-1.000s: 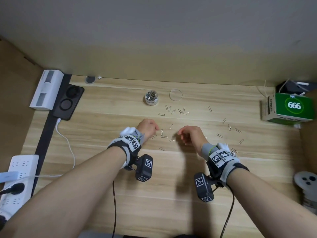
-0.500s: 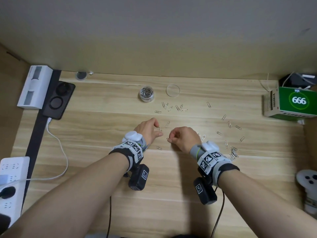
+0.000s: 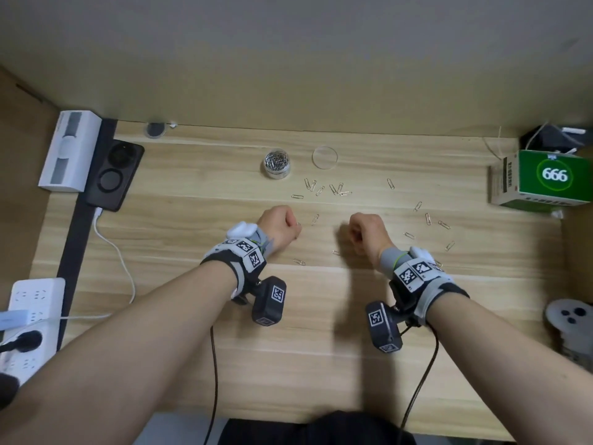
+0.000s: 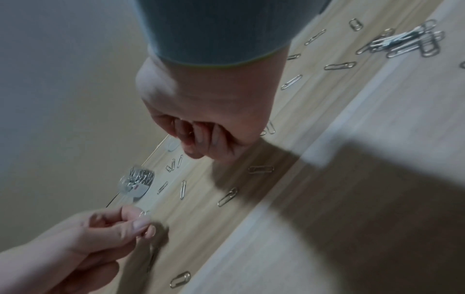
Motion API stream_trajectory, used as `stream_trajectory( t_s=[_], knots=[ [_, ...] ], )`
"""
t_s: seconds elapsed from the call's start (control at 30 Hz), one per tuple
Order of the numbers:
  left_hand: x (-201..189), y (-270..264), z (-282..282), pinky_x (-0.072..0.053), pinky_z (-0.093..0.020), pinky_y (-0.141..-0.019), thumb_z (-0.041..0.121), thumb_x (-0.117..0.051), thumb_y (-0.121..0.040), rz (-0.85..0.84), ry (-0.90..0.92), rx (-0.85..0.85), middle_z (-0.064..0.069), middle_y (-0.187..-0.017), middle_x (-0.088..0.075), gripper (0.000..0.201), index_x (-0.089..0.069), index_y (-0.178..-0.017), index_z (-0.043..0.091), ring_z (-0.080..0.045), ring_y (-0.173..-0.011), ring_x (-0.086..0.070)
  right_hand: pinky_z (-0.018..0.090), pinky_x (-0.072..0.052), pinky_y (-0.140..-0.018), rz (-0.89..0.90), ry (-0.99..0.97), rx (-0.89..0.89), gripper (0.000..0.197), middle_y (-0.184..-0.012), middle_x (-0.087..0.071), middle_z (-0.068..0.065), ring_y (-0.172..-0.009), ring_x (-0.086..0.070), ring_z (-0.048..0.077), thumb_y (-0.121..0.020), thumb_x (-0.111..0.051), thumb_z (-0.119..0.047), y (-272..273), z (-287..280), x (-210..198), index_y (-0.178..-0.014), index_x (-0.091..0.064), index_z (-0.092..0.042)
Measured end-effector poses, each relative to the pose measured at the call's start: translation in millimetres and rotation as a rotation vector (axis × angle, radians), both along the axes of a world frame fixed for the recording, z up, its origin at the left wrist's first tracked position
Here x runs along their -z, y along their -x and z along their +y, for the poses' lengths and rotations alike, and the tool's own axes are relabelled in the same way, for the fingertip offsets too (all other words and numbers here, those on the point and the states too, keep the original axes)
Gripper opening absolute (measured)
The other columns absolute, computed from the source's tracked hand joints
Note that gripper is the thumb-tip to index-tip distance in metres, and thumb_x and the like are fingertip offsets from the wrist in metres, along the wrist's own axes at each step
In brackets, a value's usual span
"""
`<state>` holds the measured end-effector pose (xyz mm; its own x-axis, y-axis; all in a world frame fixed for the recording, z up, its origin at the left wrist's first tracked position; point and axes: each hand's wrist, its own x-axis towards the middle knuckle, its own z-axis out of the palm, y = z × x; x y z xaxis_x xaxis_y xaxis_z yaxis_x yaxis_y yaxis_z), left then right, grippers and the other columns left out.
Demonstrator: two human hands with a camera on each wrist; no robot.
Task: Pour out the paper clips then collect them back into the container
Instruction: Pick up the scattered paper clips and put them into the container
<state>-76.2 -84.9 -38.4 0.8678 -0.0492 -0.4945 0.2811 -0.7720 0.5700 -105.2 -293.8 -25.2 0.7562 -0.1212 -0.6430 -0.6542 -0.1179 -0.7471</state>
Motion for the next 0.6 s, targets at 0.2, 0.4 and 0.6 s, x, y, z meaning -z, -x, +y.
stream_trajectory(
  t_s=[0.2, 0.4, 0.6],
  knots=[
    [-12.6, -0.8, 4.6, -0.033, -0.019, -0.043, 0.002, -0.059, -0.087, 0.233, 0.223, -0.196, -0.001, -0.065, -0.063, 0.016, -0.058, -0.093, 0.017, -0.006, -0.042, -0.051, 0.017, -0.018, -0.044, 0.078, -0.279, 0.036, 0.026, -0.053, -0.049, 0.012, -0.036, -0.026, 0.015, -0.084, -0.039, -0.009, 11.7, 1.5, -4.3, -0.06, -0.047, -0.009],
    [-23.5, 4.5, 8.6, -0.021, -0.014, -0.041, 0.013, -0.05, -0.077, 0.386, 0.302, -0.327, -0.001, -0.042, -0.04, 0.014, -0.056, -0.064, 0.011, -0.015, -0.036, -0.027, 0.015, -0.017, -0.045, -0.003, -0.257, 0.048, 0.014, -0.044, -0.036, 0.005, -0.038, -0.021, 0.012, -0.062, -0.037, -0.013, 21.0, -0.5, -10.7, -0.059, -0.05, -0.008],
    [-9.4, 17.4, 14.9, -0.038, -0.026, -0.064, 0.034, -0.064, -0.076, 0.058, -0.039, -0.155, 0.008, -0.077, -0.061, 0.014, -0.058, -0.082, 0.022, -0.014, -0.07, -0.054, 0.029, -0.046, -0.065, -0.078, 0.064, -0.105, 0.021, -0.065, -0.068, 0.002, -0.063, -0.059, 0.015, -0.081, -0.072, -0.029, 31.8, -9.6, 14.4, -0.069, -0.061, -0.016]
  ],
)
